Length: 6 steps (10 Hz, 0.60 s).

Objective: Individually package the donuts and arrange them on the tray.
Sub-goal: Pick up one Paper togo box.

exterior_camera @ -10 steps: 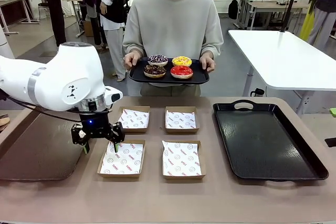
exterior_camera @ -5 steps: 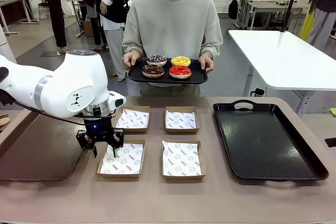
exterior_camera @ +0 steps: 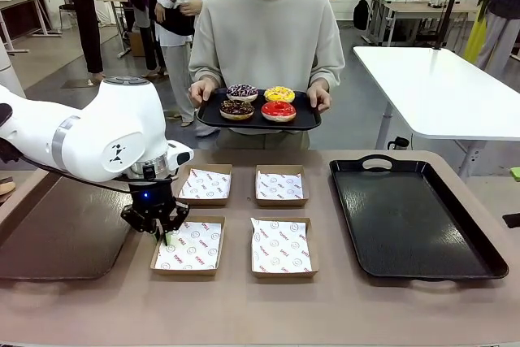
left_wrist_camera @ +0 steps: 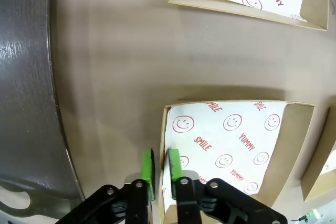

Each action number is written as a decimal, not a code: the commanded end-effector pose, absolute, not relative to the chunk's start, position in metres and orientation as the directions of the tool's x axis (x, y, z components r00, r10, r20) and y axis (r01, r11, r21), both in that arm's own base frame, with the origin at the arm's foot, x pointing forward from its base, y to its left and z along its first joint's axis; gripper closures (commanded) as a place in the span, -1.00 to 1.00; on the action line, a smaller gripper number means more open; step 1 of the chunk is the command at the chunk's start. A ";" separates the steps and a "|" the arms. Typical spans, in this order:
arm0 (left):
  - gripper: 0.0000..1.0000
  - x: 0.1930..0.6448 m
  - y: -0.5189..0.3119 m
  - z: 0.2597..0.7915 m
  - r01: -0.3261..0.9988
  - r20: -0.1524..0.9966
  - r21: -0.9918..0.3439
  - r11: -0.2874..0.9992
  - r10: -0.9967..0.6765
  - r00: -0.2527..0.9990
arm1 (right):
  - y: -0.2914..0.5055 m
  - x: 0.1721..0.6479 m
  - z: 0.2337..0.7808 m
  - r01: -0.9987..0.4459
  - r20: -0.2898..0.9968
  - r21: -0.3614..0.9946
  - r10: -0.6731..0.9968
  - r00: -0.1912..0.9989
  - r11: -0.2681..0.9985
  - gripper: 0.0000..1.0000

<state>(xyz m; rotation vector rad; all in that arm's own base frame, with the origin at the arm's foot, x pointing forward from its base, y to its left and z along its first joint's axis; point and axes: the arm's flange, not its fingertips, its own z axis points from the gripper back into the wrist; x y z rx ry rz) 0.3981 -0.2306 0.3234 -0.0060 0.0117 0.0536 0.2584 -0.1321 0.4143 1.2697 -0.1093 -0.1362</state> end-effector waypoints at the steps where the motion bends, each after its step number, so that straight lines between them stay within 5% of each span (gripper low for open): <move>1: 1.00 0.400 -0.234 0.324 -0.055 -0.003 0.015 0.998 0.055 0.998 | -0.133 0.259 0.414 0.033 0.012 0.960 -0.160 0.987 0.278 -1.00; 4: 1.00 0.400 -0.233 0.333 -0.035 -0.015 0.016 0.999 0.035 0.999 | -0.133 0.259 0.414 0.033 0.012 0.960 -0.160 0.987 0.278 -1.00; 6: 1.00 0.400 -0.227 0.396 0.016 -0.004 -0.017 1.000 -0.016 1.000 | -0.133 0.259 0.414 0.033 0.012 0.960 -0.160 0.987 0.278 -1.00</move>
